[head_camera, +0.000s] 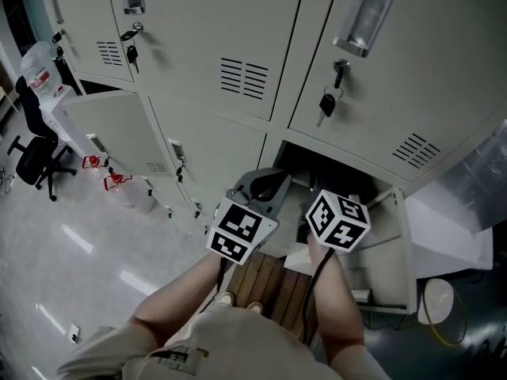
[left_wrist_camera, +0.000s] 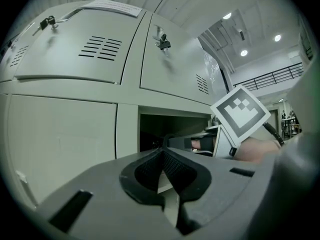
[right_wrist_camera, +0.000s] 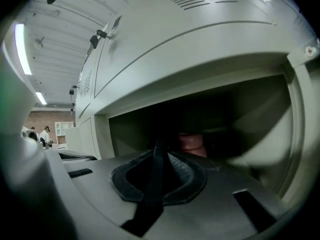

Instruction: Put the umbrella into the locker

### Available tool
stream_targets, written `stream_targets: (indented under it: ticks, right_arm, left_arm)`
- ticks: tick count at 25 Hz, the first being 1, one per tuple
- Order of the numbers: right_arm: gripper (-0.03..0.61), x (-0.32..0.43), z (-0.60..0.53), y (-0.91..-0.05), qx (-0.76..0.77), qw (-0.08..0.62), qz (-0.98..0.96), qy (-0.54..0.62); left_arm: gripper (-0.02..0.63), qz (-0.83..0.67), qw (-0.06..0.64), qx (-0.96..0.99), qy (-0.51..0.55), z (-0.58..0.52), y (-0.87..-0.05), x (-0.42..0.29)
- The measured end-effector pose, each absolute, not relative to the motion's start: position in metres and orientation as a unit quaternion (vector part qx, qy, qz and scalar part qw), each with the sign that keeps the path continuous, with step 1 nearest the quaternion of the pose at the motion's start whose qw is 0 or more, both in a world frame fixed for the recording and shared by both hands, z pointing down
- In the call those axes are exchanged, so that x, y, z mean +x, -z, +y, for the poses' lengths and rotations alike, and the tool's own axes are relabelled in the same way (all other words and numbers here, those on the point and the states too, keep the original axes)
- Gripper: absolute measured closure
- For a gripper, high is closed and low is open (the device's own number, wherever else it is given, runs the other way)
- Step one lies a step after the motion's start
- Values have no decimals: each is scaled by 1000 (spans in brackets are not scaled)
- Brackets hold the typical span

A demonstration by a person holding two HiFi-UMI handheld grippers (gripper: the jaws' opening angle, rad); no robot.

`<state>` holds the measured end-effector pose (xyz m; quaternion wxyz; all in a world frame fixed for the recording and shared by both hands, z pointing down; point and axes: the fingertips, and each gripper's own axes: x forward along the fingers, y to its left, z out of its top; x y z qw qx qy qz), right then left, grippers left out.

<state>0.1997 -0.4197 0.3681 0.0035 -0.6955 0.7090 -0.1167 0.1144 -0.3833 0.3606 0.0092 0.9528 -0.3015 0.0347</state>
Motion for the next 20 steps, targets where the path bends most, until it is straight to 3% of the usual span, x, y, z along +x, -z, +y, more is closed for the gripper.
stream_targets:
  ticks: [20]
  right_arm:
    - [532, 202, -474, -425, -702, -80, 696, 127]
  left_arm:
    - [606, -307, 20, 950, -43, -400, -379, 120]
